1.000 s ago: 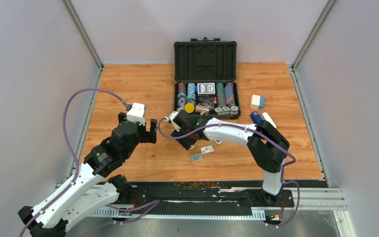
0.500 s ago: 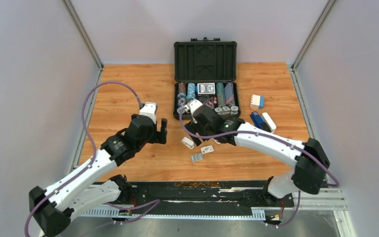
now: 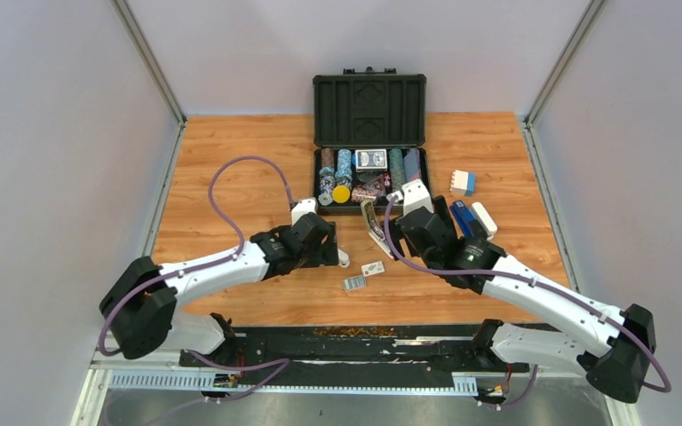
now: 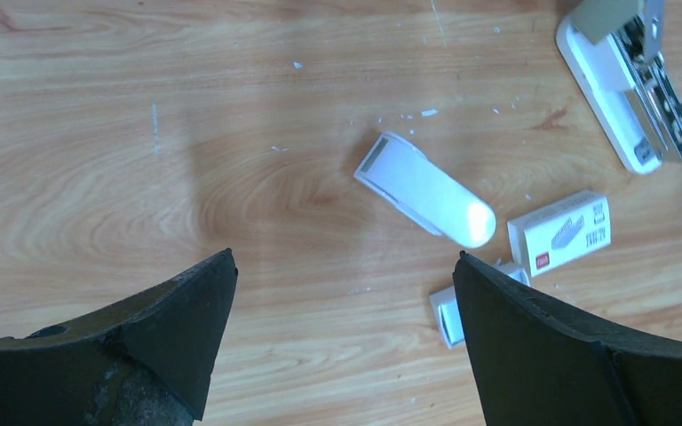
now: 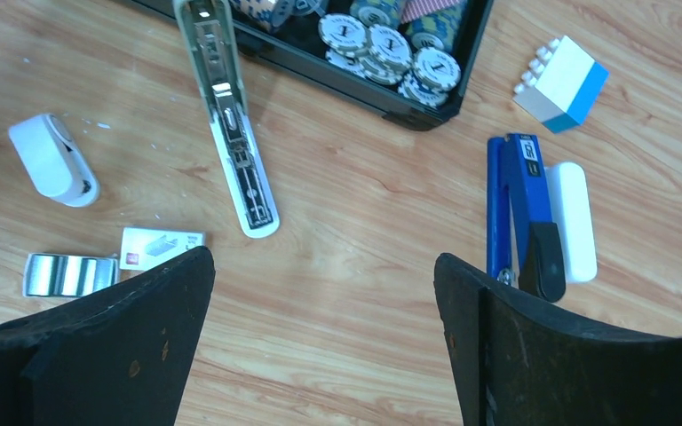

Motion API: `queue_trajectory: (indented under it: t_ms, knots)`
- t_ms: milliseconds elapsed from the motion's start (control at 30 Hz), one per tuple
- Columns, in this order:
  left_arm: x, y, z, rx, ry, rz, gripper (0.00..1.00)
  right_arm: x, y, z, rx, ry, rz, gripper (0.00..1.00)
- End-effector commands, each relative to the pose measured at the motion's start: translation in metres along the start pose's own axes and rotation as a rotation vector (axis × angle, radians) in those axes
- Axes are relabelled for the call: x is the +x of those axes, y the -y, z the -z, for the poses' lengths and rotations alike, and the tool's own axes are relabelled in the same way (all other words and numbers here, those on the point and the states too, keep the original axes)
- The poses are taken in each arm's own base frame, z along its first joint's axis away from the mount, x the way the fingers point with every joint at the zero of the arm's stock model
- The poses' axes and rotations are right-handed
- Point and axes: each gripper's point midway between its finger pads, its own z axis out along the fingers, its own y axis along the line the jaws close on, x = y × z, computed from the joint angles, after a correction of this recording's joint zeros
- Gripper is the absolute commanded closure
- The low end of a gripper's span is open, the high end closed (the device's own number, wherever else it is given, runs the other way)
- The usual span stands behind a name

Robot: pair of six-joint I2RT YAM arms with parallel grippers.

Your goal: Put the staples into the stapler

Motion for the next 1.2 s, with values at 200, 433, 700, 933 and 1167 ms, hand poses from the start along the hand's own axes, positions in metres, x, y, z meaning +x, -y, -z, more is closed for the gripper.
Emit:
queue_trajectory:
  t_ms: [200,433,700,933,1167]
  knots:
    - [-0.021,0.032,-0.042,-0.075,0.089,0.268,0.03,0.013,0.018,0.009,0.045,0.028,-0.036,0.04]
    - [-0.008,0.032,-0.061,-0.143,0.063,0.313,0.13,0.013,0.018,0.009,0.036,0.035,-0.043,0.03]
    - [0.006,0.026,-0.064,-0.173,0.024,0.306,0.35,0.013,0.017,0.009,0.033,0.036,-0.044,0.03]
    - [-0.005,0.024,-0.055,-0.150,0.062,0.224,0.43,0.015,0.015,0.007,0.027,0.029,-0.039,0.03]
    - [-0.010,0.020,-0.036,-0.096,0.074,0.133,0.26,0.014,0.013,0.007,0.012,0.029,-0.039,0.03]
